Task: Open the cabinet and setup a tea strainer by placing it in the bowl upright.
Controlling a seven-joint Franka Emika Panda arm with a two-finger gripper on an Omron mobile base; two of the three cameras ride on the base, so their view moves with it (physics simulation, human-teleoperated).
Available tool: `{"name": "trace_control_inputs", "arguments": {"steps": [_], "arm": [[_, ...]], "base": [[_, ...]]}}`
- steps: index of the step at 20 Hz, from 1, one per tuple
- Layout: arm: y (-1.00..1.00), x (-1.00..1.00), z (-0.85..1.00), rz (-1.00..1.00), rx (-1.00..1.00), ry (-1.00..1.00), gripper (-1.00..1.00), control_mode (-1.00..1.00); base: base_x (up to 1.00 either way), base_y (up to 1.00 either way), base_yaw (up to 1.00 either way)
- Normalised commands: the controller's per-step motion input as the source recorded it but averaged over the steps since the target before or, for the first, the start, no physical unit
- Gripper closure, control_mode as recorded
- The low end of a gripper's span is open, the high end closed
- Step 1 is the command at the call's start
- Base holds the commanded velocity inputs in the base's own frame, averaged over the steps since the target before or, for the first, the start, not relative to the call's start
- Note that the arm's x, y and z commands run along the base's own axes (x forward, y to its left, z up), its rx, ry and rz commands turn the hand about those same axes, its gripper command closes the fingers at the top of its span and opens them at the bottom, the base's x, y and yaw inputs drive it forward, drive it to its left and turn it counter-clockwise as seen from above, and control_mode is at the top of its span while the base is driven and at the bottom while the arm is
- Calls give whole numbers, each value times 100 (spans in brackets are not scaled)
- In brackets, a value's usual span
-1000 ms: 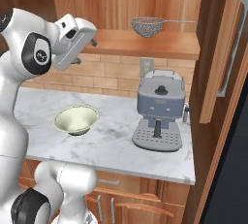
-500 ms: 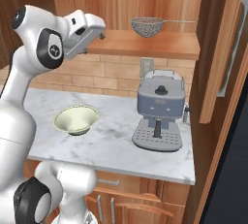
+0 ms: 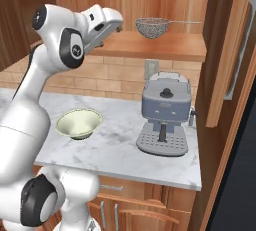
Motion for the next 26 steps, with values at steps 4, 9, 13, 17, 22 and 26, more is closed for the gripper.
{"name": "trace_control_inputs", "arguments": {"steps": [4,9,13,17,22,26], "arm": [[-28,31,12,7,-3,9,-100,-100],[-23,39,0,7,-1,9,-100,-100],[-20,47,0,9,-2,7,-100,-100],[-5,38,0,6,-6,6,-100,-100],[0,15,0,0,-5,1,-100,-100],[1,21,-3,0,0,0,-100,-100]], "base": [[0,0,0],[0,0,0],[0,0,0],[0,0,0],[0,0,0],[0,0,0]]}}
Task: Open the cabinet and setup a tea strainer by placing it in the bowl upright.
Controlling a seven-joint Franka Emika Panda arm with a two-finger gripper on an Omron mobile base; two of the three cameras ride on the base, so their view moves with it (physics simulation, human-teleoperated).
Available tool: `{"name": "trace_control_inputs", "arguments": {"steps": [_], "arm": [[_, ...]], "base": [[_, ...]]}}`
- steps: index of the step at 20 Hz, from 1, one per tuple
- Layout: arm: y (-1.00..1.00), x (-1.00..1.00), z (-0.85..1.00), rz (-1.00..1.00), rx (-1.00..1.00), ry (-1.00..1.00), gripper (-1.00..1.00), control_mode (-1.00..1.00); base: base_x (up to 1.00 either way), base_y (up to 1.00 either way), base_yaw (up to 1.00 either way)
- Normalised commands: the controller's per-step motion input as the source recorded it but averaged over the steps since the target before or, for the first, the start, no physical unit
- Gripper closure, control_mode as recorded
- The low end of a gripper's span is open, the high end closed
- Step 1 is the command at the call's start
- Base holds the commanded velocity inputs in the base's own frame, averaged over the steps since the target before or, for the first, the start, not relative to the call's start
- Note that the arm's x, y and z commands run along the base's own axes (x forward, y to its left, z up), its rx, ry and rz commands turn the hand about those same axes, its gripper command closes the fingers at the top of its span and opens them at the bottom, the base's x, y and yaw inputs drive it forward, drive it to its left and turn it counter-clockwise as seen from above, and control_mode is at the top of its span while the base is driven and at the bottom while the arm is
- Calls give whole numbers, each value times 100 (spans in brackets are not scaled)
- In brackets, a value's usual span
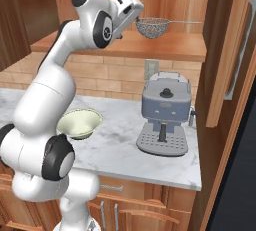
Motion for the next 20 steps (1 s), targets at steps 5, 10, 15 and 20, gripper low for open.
{"name": "trace_control_inputs", "arguments": {"steps": [5,10,15,20], "arm": [[1,27,-23,0,0,1,-100,-100],[10,27,-20,1,0,4,-100,-100],[-4,19,0,0,0,2,-100,-100],[0,27,14,0,-16,6,-100,-100]], "base": [[0,0,0],[0,0,0],[0,0,0],[0,0,0]]}}
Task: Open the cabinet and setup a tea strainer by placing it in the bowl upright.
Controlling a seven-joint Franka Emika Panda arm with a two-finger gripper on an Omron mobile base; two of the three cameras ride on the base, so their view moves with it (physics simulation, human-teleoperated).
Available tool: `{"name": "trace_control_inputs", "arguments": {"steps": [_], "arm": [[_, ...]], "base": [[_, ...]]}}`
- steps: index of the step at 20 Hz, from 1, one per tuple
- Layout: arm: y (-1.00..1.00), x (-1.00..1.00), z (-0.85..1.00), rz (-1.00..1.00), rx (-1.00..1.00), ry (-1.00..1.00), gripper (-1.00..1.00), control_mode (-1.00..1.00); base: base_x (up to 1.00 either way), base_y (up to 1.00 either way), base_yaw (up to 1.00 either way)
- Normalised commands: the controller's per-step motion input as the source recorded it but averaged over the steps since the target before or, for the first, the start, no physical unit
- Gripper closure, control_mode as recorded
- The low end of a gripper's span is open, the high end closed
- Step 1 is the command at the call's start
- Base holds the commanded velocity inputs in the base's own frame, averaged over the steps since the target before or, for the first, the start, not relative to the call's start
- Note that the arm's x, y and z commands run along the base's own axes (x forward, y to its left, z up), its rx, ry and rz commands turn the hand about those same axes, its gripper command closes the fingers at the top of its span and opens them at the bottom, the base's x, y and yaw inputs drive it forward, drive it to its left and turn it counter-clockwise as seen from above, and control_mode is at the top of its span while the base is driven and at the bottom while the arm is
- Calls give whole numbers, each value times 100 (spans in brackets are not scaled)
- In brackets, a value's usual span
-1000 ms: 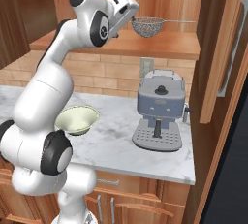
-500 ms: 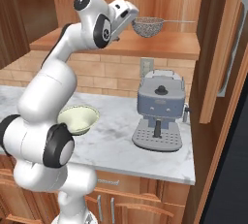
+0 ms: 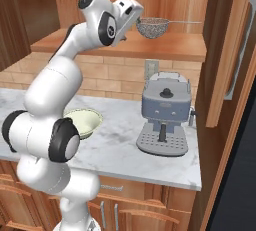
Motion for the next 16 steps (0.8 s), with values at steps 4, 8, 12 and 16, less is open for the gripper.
{"name": "trace_control_inputs", "arguments": {"steps": [4,8,12,16], "arm": [[0,29,0,0,-13,8,-100,-100],[-4,21,0,0,-8,14,-100,-100],[-17,10,0,0,0,3,-100,-100],[-13,15,0,1,1,0,-100,-100]], "base": [[0,0,0],[0,0,0],[0,0,0],[0,0,0]]}}
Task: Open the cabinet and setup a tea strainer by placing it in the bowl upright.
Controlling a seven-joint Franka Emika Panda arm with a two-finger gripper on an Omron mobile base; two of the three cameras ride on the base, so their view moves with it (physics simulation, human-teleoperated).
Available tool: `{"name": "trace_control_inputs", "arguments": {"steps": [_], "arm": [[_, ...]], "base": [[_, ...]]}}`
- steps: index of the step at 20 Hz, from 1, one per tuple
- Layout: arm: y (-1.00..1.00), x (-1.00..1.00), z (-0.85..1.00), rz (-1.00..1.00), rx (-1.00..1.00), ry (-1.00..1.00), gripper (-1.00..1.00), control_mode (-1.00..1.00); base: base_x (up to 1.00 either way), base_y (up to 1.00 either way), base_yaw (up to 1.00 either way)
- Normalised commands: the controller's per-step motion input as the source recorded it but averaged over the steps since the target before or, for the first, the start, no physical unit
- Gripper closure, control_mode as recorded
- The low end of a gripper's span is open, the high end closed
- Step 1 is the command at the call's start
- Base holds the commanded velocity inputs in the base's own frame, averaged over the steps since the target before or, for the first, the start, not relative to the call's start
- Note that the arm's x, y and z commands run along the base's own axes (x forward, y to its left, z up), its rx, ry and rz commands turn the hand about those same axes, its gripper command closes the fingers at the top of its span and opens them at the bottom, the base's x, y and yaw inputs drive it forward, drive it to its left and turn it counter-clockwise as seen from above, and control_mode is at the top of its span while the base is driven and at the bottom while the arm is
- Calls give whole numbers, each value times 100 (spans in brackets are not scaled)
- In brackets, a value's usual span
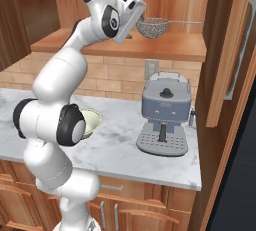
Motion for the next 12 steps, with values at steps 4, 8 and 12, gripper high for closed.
{"name": "trace_control_inputs", "arguments": {"steps": [4,8,12], "arm": [[-4,28,0,0,0,0,-100,-100],[-6,32,0,0,0,4,-100,-100],[0,33,-1,0,0,8,-100,-100]], "base": [[0,0,0],[0,0,0],[0,0,0]]}}
